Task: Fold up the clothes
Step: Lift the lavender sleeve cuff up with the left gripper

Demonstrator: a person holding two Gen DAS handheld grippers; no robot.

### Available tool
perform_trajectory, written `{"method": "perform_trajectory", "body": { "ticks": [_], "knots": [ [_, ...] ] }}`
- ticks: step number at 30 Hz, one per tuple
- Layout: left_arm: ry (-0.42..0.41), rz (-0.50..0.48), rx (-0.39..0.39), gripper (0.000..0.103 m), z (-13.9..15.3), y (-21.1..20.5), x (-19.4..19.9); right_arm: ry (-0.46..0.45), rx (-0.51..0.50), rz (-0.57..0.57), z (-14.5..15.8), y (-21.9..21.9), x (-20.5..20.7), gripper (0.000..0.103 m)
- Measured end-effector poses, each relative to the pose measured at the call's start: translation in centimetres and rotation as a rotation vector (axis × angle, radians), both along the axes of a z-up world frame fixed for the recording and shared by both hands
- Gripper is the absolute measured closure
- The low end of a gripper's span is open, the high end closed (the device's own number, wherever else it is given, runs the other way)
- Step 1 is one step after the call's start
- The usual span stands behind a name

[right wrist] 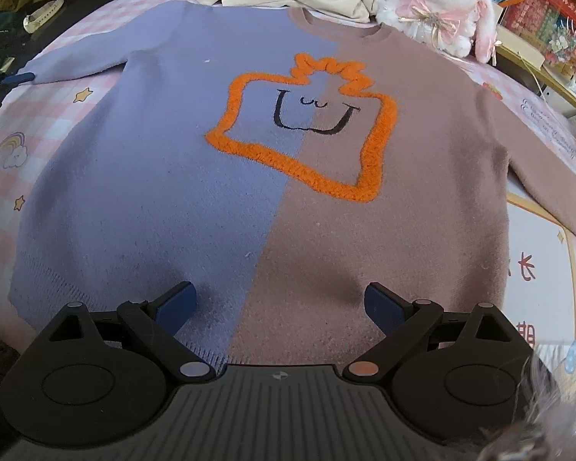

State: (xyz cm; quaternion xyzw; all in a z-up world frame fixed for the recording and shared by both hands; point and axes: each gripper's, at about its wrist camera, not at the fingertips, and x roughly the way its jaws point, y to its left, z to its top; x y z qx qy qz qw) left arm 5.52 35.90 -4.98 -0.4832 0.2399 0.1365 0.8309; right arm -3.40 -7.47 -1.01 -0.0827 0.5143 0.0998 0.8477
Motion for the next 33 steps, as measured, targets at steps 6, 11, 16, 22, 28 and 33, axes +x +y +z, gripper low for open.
{"method": "perform_trajectory", "body": {
  "ticks": [6,11,16,22,28,33],
  "knots": [
    [0.024,0.111,0.167,0.066,1.8,1.6,-1.4,0.012,-0.001,-0.011,0.0,-0.4,-0.4,0.008],
    [0.144,0.127,0.243,0.066,1.8,3.6,-0.6,-0.002,-0.012,-0.016,0.3,-0.4,-0.4,0.008],
    [0.073,0.079,0.091,0.066,0.6,3.2,0.5,-0.012,-0.021,0.000,0.5,-0.1,-0.2,0.008],
    [-0.023,0.032,-0.113,0.067,-1.3,1.6,1.9,-0.024,-0.027,0.002,0.7,-0.1,-0.5,0.008],
    [-0.020,0.070,-0.249,0.098,-3.1,2.8,2.0,-0.025,-0.031,-0.028,0.9,-0.7,-0.8,0.008],
    [0.005,0.029,-0.148,0.099,-1.6,2.1,2.1,-0.026,-0.024,-0.041,1.0,-1.0,-0.8,0.008]
  ]
}}
